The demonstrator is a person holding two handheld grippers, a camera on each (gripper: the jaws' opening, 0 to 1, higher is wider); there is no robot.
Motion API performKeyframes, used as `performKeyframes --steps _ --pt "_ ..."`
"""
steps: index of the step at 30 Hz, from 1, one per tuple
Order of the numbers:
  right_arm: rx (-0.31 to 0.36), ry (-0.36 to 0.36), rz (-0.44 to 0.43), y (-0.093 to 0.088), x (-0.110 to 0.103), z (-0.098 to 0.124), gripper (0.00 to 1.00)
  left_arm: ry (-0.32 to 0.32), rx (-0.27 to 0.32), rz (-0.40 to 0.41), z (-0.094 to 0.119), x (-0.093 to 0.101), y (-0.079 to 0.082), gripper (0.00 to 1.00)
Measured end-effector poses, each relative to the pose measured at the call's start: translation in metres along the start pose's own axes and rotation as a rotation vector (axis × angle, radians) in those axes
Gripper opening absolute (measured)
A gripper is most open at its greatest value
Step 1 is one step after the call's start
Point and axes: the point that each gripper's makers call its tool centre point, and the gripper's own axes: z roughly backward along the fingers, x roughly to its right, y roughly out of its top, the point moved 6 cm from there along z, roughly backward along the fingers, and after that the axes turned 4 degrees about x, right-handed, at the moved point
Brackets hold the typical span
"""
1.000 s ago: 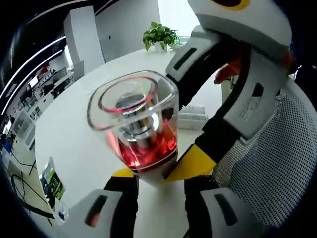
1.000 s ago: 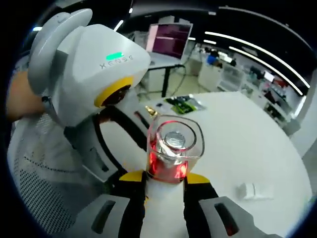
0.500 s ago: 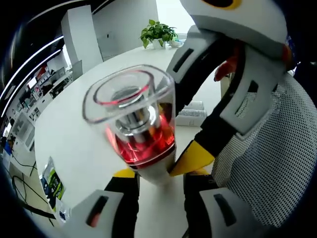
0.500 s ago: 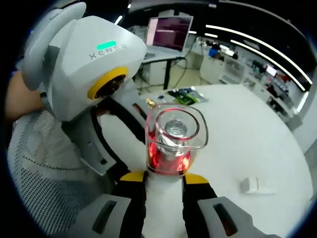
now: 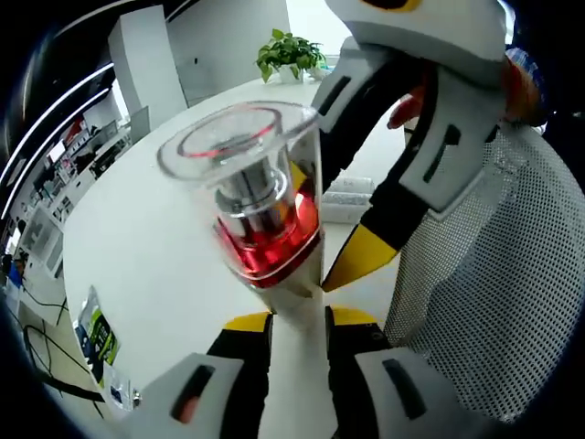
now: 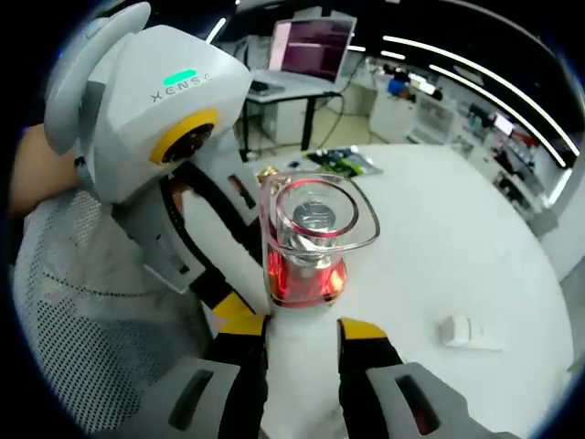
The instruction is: Arrange the skincare products in the storage area until every visible bottle or jar stands upright without overlapping.
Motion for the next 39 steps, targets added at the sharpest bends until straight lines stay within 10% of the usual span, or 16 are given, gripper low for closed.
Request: performKeyframes --steps 11,39 --pt "0.147 0.059 -0.024 0.014 0.003 0.009 0.24 0.033 0.028 0.005 0.002 -0.004 0.008 0.17" --pt "0.261 -0.194 -0.165 0.016 0.023 -0.015 0.29 0.083 -0.033 -0.020 0.005 -0.011 0.002 0.23"
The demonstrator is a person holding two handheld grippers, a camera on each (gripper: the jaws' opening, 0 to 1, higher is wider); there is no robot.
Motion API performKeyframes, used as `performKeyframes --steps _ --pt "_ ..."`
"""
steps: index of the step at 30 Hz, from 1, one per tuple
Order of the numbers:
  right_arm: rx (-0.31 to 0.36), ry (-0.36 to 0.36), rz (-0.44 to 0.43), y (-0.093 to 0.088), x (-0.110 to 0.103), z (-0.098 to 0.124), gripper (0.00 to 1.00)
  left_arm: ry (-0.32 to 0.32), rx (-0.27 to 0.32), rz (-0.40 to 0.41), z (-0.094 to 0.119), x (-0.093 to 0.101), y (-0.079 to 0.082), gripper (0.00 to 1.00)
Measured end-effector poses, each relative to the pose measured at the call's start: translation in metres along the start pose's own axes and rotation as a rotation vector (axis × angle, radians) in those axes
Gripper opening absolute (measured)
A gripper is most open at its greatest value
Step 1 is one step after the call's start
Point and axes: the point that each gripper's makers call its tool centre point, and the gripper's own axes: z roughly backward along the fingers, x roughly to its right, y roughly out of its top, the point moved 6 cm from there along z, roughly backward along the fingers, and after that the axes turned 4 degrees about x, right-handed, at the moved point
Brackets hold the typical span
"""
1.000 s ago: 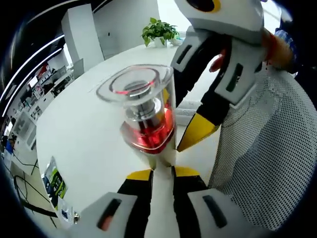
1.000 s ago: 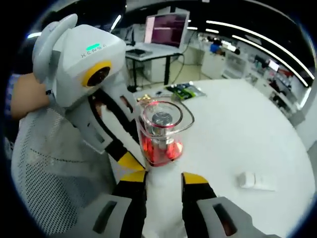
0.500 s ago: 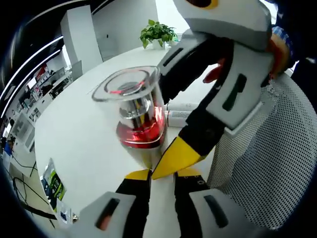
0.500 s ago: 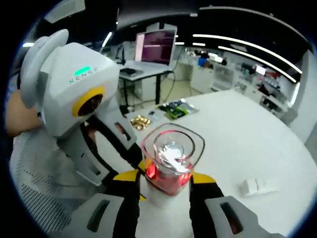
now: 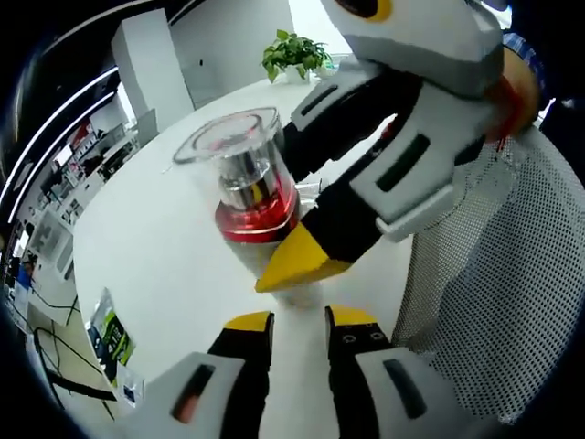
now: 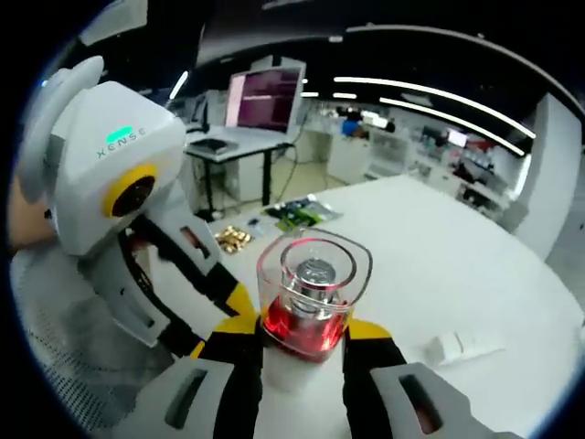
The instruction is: Arrange the skincare products in the storage area until every visible bottle or jar stands upright without overlapping.
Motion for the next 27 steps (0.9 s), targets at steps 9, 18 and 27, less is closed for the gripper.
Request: performKeyframes --steps 9,18,27 --pt "0.015 -0.101 -0.025 0.002 0.018 -0.008 0.30 0.042 -0.022 -0.007 0.001 -0.006 -0.005 0.24" --pt "-0.044 0.201 0.101 -0.009 0.030 -0.010 0.43 0.064 -0.005 -0.013 0.004 -0.010 -0.001 0.24" --pt "0.029 0.344 0.164 -0.013 0.029 -0.026 0.41 0.072 -0.020 -0.022 0.003 -0.012 -0.003 0.23"
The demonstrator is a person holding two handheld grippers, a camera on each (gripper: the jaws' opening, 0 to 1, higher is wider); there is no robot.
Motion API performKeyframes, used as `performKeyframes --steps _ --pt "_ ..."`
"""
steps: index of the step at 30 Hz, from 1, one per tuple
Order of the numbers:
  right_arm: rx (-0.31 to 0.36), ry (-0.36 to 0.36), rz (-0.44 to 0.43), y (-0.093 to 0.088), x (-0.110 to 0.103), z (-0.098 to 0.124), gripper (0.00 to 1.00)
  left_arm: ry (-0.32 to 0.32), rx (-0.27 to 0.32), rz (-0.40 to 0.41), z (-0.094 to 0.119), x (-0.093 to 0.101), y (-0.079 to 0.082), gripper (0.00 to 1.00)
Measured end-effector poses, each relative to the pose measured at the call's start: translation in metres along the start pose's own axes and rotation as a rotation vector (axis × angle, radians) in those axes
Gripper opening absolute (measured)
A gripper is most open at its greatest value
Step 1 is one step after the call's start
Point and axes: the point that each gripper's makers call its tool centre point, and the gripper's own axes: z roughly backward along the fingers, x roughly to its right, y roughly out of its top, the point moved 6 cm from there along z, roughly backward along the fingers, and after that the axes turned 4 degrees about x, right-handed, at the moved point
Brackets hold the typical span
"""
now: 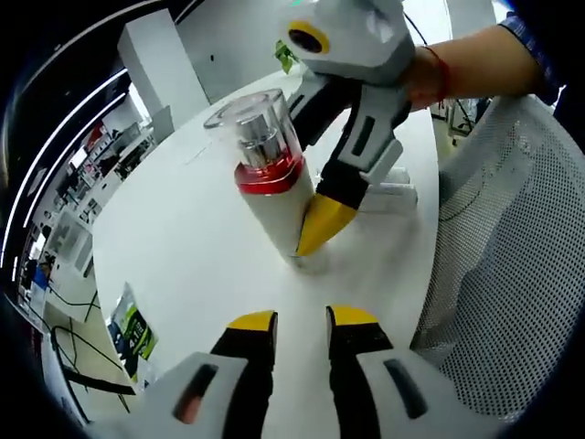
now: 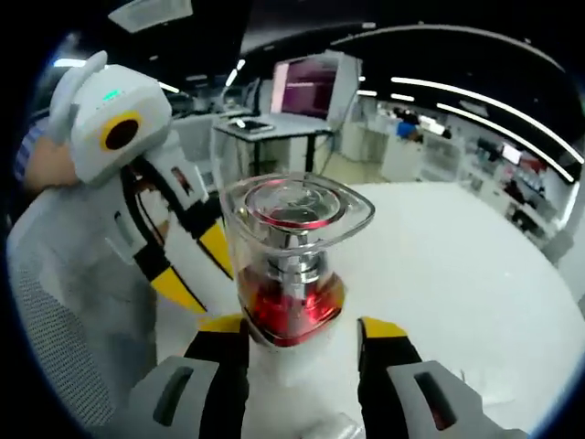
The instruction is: Arrange the skincare products in the storage area until every visible bottle or jar stands upright without overlapping.
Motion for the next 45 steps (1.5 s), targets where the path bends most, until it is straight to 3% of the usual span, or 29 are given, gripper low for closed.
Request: performKeyframes --steps 2,4,14,29,32,34,36,38,39,44,45 --pt "0.012 0.022 -0.045 -0.001 -0.005 -0.002 0.34 0.004 -0.001 -0.001 0.000 -0.001 0.000 0.23" --pt "0.060 -0.036 -0.091 -0.002 -0.004 -0.004 0.33 0.008 -0.001 0.001 0.000 -0.001 0.000 0.23" --pt "0.078 -0.172 -0.078 0.002 0.008 -0.015 0.32 0.043 -0.021 -0.004 0.002 -0.006 0.000 0.23" --pt "0.078 -0.226 -0.109 0.005 0.034 -0.029 0.33 0.058 -0.042 -0.004 0.001 -0.006 -0.002 0.23" --pt "0.052 -0.228 -0.102 0.006 0.034 -0.029 0.34 0.060 -0.043 -0.008 0.001 -0.006 -0.001 0.24" --pt "-0.081 -0.206 -0.061 -0.004 0.034 -0.027 0.38 0.056 -0.045 -0.014 0.001 -0.006 -0.002 0.24" --pt "-0.066 -0.191 -0.055 -0.006 0.033 -0.027 0.42 0.047 -0.048 -0.022 0.001 -0.004 -0.002 0.24" --pt "-0.059 -0.212 -0.054 -0.010 0.036 -0.022 0.39 0.044 -0.049 -0.033 0.000 -0.003 -0.002 0.24" --pt "-0.055 -0.212 -0.096 -0.011 0.035 -0.021 0.40 0.043 -0.049 -0.035 0.000 -0.003 -0.002 0.24" --pt "-0.100 -0.174 -0.100 -0.011 0.032 -0.001 0.41 0.050 -0.069 -0.076 0.000 -0.002 -0.003 0.24" --pt "-0.158 -0.163 -0.092 -0.014 0.031 0.010 0.41 0.051 -0.067 -0.086 0.000 -0.001 -0.002 0.24"
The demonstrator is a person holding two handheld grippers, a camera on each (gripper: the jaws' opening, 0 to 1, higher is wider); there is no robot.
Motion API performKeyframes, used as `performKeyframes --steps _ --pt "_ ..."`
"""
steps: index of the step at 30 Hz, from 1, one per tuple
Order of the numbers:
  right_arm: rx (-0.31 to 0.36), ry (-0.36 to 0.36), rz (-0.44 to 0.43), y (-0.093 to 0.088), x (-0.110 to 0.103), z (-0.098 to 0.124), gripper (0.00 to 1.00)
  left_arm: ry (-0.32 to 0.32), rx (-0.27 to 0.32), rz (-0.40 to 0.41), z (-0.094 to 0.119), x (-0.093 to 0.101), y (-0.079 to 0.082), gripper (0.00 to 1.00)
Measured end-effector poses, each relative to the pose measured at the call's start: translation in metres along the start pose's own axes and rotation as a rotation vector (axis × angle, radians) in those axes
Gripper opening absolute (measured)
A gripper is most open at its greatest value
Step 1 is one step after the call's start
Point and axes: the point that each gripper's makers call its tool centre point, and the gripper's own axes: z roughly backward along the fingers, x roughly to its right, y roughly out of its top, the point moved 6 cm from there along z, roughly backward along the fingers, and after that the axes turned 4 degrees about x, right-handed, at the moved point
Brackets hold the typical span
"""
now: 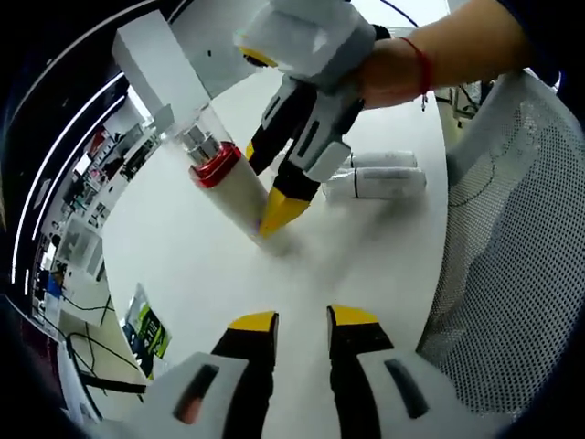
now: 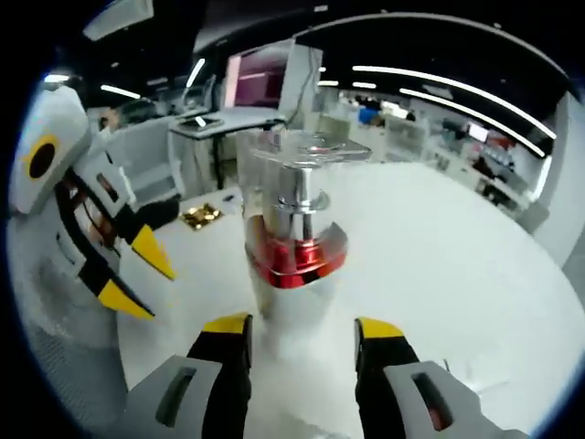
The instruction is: Arrange the skincare products in the storage area until every visible bottle or jar stands upright without overlapping.
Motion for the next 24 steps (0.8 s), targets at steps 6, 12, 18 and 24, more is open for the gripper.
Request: performKeyframes --steps 6,12,18,24 --pt "-0.153 -0.007 -0.159 -0.020 -0.005 0.038 0.36 0.004 0.006 -0.014 0.001 -0.001 0.003 0.24" --pt "-0.193 -0.008 -0.237 -0.028 -0.021 0.058 0.32 -0.007 -0.012 -0.038 -0.002 0.004 0.001 0.24" --pt "-0.318 -0.045 -0.114 -0.051 -0.030 0.051 0.29 -0.011 -0.026 -0.046 -0.003 0.004 -0.001 0.24" --pt "-0.353 -0.065 -0.132 -0.059 -0.025 0.047 0.30 -0.010 -0.012 -0.043 -0.003 0.005 0.001 0.24"
